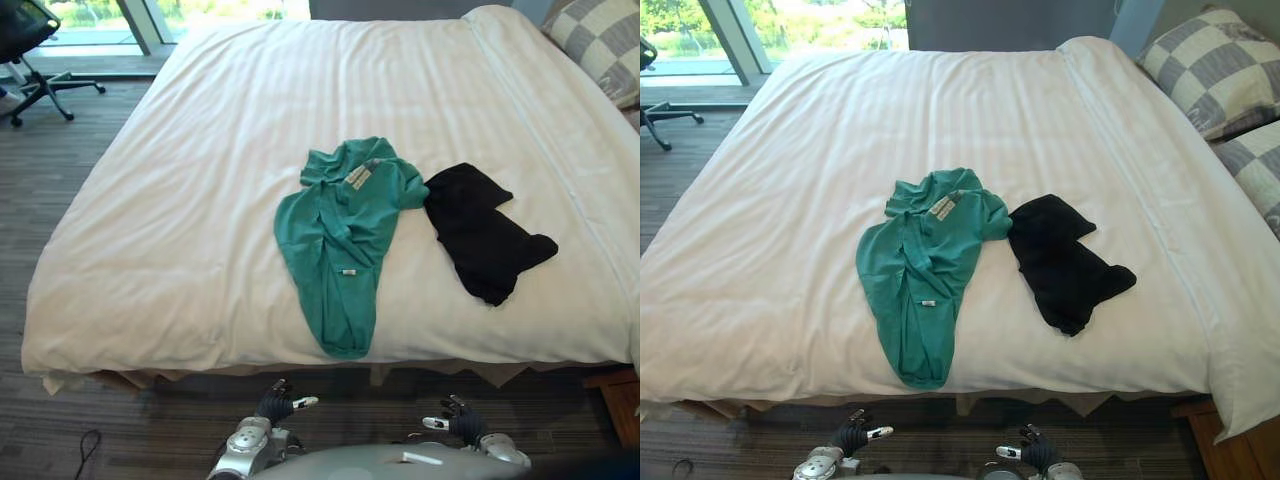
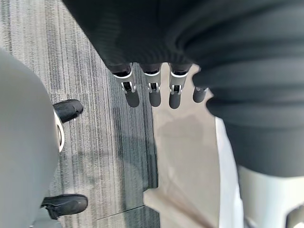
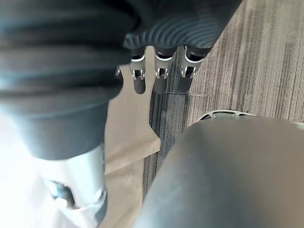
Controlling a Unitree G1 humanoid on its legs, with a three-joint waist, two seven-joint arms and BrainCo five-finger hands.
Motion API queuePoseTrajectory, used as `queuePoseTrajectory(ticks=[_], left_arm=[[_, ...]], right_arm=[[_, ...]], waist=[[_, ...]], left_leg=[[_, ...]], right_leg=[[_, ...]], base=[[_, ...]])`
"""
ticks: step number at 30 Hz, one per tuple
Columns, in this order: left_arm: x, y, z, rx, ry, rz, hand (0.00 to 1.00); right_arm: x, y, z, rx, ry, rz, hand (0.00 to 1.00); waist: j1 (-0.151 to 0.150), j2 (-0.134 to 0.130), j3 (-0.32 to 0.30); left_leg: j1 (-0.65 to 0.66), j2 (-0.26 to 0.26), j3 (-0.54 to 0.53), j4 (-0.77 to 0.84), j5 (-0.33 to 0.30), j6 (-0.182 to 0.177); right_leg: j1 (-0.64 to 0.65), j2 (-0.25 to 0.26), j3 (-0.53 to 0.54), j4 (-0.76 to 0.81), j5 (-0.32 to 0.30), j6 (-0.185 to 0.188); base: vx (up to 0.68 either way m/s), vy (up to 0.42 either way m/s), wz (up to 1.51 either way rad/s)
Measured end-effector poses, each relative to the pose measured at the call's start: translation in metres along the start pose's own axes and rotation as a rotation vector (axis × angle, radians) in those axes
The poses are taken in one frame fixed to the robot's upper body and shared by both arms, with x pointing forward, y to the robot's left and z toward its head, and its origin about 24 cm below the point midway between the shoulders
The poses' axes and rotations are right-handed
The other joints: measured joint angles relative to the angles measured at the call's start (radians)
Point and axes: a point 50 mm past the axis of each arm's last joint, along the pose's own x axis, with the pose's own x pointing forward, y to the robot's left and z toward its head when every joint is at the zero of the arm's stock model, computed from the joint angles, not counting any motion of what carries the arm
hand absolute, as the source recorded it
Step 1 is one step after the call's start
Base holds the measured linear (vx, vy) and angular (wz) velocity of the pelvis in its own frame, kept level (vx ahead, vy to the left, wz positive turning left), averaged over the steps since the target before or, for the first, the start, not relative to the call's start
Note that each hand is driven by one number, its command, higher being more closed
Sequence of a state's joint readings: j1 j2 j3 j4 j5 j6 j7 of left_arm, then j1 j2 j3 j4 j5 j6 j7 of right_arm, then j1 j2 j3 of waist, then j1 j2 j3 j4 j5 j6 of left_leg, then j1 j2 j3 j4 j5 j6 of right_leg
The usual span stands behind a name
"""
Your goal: Tidy the bed and pick cloth on bed and put in laundry
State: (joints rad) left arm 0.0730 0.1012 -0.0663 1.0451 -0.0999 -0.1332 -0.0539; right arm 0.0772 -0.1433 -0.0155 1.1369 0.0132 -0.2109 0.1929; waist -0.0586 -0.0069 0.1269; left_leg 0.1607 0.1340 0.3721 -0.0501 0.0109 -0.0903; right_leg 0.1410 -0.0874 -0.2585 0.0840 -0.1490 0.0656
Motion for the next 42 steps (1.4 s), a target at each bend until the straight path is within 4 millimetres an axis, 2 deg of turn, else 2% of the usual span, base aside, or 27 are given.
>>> queuePoseTrajectory(ticks=[3,8,10,11,13,14,16,17,18,20,21,22,23,25,26,28,29,31,33,34,35,37,38,40,42], left_arm=[[-0.001,0.007,-0.004,-0.132,0.028,0.085,0.00],[-0.006,0.019,-0.022,-0.481,0.111,0.257,0.00],[-0.011,0.024,-0.035,-0.671,0.156,0.346,0.00],[-0.013,0.027,-0.039,-0.731,0.169,0.375,0.00],[-0.020,0.048,-0.046,-0.991,0.170,0.518,0.00],[-0.022,0.056,-0.047,-1.049,0.155,0.551,0.00],[-0.032,0.092,-0.041,-1.210,0.060,0.670,0.00],[-0.043,0.116,-0.041,-1.258,-0.004,0.736,0.00],[-0.050,0.130,-0.040,-1.266,-0.045,0.768,0.00],[-0.077,0.183,-0.019,-1.312,-0.272,0.831,0.00],[-0.083,0.195,-0.012,-1.324,-0.343,0.836,0.00],[-0.102,0.222,0.006,-1.301,-0.494,0.857,0.00],[-0.106,0.227,0.010,-1.287,-0.520,0.861,0.00],[-0.136,0.258,0.048,-1.075,-0.726,0.906,0.00],[-0.143,0.263,0.061,-1.028,-0.781,0.902,0.00],[-0.172,0.276,0.112,-0.871,-1.105,0.740,0.00],[-0.179,0.278,0.125,-0.822,-1.149,0.732,0.00],[-0.198,0.280,0.162,-0.648,-1.255,0.749,0.00],[-0.208,0.271,0.184,-0.499,-1.340,0.762,0.00],[-0.215,0.261,0.201,-0.397,-1.404,0.749,0.00],[-0.219,0.253,0.211,-0.343,-1.433,0.738,0.00],[-0.229,0.211,0.244,-0.141,-1.537,0.696,0.00],[-0.227,0.200,0.250,-0.102,-1.548,0.682,0.00],[-0.210,0.166,0.265,0.056,-1.520,0.674,0.00],[-0.200,0.151,0.270,0.200,-1.479,0.704,0.00]], right_arm=[[-0.001,-0.002,-0.003,0.105,0.005,-0.031,0.00],[-0.007,-0.022,-0.016,0.467,0.033,-0.263,0.00],[-0.018,-0.048,-0.026,0.696,0.018,-0.465,0.00],[-0.022,-0.056,-0.029,0.753,0.010,-0.522,0.00],[-0.041,-0.087,-0.038,0.911,-0.058,-0.727,0.00],[-0.047,-0.096,-0.040,0.936,-0.083,-0.778,0.00],[-0.069,-0.131,-0.034,0.997,-0.210,-0.948,0.00],[-0.083,-0.153,-0.023,1.001,-0.323,-1.024,0.00],[-0.092,-0.165,-0.016,0.995,-0.390,-1.064,0.00],[-0.128,-0.203,0.009,0.912,-0.605,-1.178,0.00],[-0.135,-0.211,0.017,0.874,-0.649,-1.195,0.00],[-0.152,-0.224,0.039,0.776,-0.753,-1.207,0.00],[-0.155,-0.226,0.043,0.755,-0.773,-1.207,0.00],[-0.173,-0.234,0.075,0.580,-0.898,-1.187,0.00],[-0.177,-0.235,0.082,0.545,-0.923,-1.176,0.00],[-0.191,-0.237,0.115,0.396,-1.030,-1.110,0.00],[-0.193,-0.236,0.123,0.365,-1.060,-1.090,0.00],[-0.193,-0.227,0.153,0.270,-1.146,-1.000,0.00],[-0.190,-0.216,0.172,0.180,-1.178,-0.932,0.00],[-0.188,-0.209,0.181,0.120,-1.176,-0.890,0.00],[-0.186,-0.205,0.187,0.089,-1.170,-0.866,0.00],[-0.179,-0.181,0.208,-0.013,-1.180,-0.767,0.00],[-0.177,-0.174,0.213,-0.030,-1.187,-0.739,0.00],[-0.166,-0.146,0.225,-0.081,-1.203,-0.645,0.00],[-0.159,-0.133,0.226,-0.104,-1.189,-0.602,0.00]], waist=[[0.001,0.002,0.001],[0.018,0.025,0.022],[0.019,0.060,0.030],[0.019,0.074,0.028],[0.017,0.104,0.016],[0.017,0.106,0.015],[0.022,0.086,0.015],[0.028,0.072,0.012],[0.032,0.065,0.007],[0.043,0.040,-0.029],[0.047,0.036,-0.033],[0.049,0.019,-0.051],[0.050,0.018,-0.054],[0.052,0.001,-0.080],[0.052,-0.003,-0.083],[0.055,-0.008,-0.088],[0.055,-0.006,-0.088],[0.052,-0.001,-0.088],[0.050,0.018,-0.090],[0.044,0.030,-0.087],[0.043,0.034,-0.085],[0.039,0.043,-0.087],[0.034,0.043,-0.086],[0.005,0.044,-0.063],[-0.008,0.042,-0.049]], left_leg=[[0.000,-0.003,0.024,0.005,0.000,0.000],[-0.044,-0.020,0.031,0.104,0.002,0.003],[-0.043,-0.025,0.031,0.082,0.010,0.011],[-0.039,-0.023,0.029,0.068,0.011,0.012],[-0.034,-0.018,0.020,0.004,0.019,0.016],[-0.032,-0.016,0.015,-0.010,0.019,0.017],[-0.039,-0.015,0.002,-0.025,0.013,0.007],[-0.042,-0.014,0.002,-0.034,0.009,0.003],[-0.040,-0.015,0.002,-0.039,0.008,0.003],[-0.046,-0.020,0.002,-0.052,0.010,0.001],[-0.049,-0.021,0.001,-0.052,0.011,0.001],[-0.056,-0.023,-0.003,-0.052,0.016,-0.003],[-0.057,-0.024,-0.005,-0.052,0.017,-0.003],[-0.058,-0.034,-0.024,-0.046,0.031,0.018],[-0.057,-0.035,-0.026,-0.046,0.031,0.018],[-0.055,-0.037,-0.025,-0.046,0.031,0.020],[-0.054,-0.037,-0.024,-0.046,0.030,0.021],[-0.039,-0.037,-0.014,-0.046,0.029,0.023],[-0.034,-0.037,0.006,-0.046,0.024,0.029],[-0.030,-0.037,0.009,-0.046,0.020,0.030],[-0.027,-0.036,0.015,-0.046,0.020,0.030],[-0.019,-0.031,0.049,-0.046,0.019,0.031],[-0.019,-0.030,0.059,-0.046,0.018,0.031],[0.000,-0.026,0.070,-0.042,0.014,0.030],[0.002,-0.017,0.091,-0.027,-0.004,0.025]], right_leg=[[0.012,-0.002,0.013,-0.048,0.025,0.006],[0.015,-0.036,0.029,-0.070,0.050,0.018],[0.008,-0.038,0.025,-0.070,0.053,0.022],[0.008,-0.036,0.021,-0.070,0.053,0.023],[0.007,-0.021,-0.031,-0.073,0.054,0.023],[0.009,-0.016,-0.045,-0.077,0.053,0.023],[0.014,-0.013,-0.078,-0.088,0.038,0.028],[0.018,-0.013,-0.088,-0.089,0.041,0.031],[0.022,-0.013,-0.091,-0.091,0.043,0.031],[0.025,-0.018,-0.114,-0.103,0.046,0.031],[0.024,-0.018,-0.118,-0.103,0.046,0.031],[0.023,-0.019,-0.126,-0.104,0.049,0.024],[0.024,-0.019,-0.127,-0.103,0.049,0.024],[0.029,-0.019,-0.140,-0.102,0.051,0.028],[0.031,-0.019,-0.141,-0.102,0.049,0.027],[0.035,-0.016,-0.140,-0.102,0.045,0.025],[0.035,-0.016,-0.139,-0.102,0.045,0.024],[0.042,-0.016,-0.127,-0.101,0.043,0.021],[0.038,-0.016,-0.109,-0.101,0.043,0.021],[0.036,-0.016,-0.100,-0.101,0.043,0.021],[0.034,-0.016,-0.086,-0.100,0.043,0.021],[0.009,-0.016,-0.040,-0.080,0.043,0.021],[0.004,-0.015,-0.028,-0.075,0.043,0.021],[0.006,-0.013,0.002,-0.061,0.043,0.021],[-0.003,-0.011,0.029,-0.055,0.043,0.021]], base=[[-0.04,0.003,-0.25],[-0.10,0.002,-0.11],[-0.12,0.004,0.07],[-0.13,0.032,0.30],[-0.16,0.020,0.56],[-0.15,0.005,0.60],[-0.14,0.008,0.39],[-0.13,0.008,0.18],[-0.08,0.007,0.14],[0.01,0.010,0.24],[0.08,0.006,0.22],[0.06,0.000,0.11],[0.10,-0.007,0.17],[0.15,-0.012,0.23],[0.15,-0.018,0.18],[0.09,-0.025,0.06],[0.08,-0.026,-0.03],[0.06,-0.019,-0.15],[0.03,-0.002,-0.25],[0.03,-0.004,-0.26],[0.02,-0.003,-0.38],[0.01,-0.006,-0.52],[0.02,-0.023,-0.43],[0.00,-0.033,-0.38],[-0.04,-0.015,-0.46]])
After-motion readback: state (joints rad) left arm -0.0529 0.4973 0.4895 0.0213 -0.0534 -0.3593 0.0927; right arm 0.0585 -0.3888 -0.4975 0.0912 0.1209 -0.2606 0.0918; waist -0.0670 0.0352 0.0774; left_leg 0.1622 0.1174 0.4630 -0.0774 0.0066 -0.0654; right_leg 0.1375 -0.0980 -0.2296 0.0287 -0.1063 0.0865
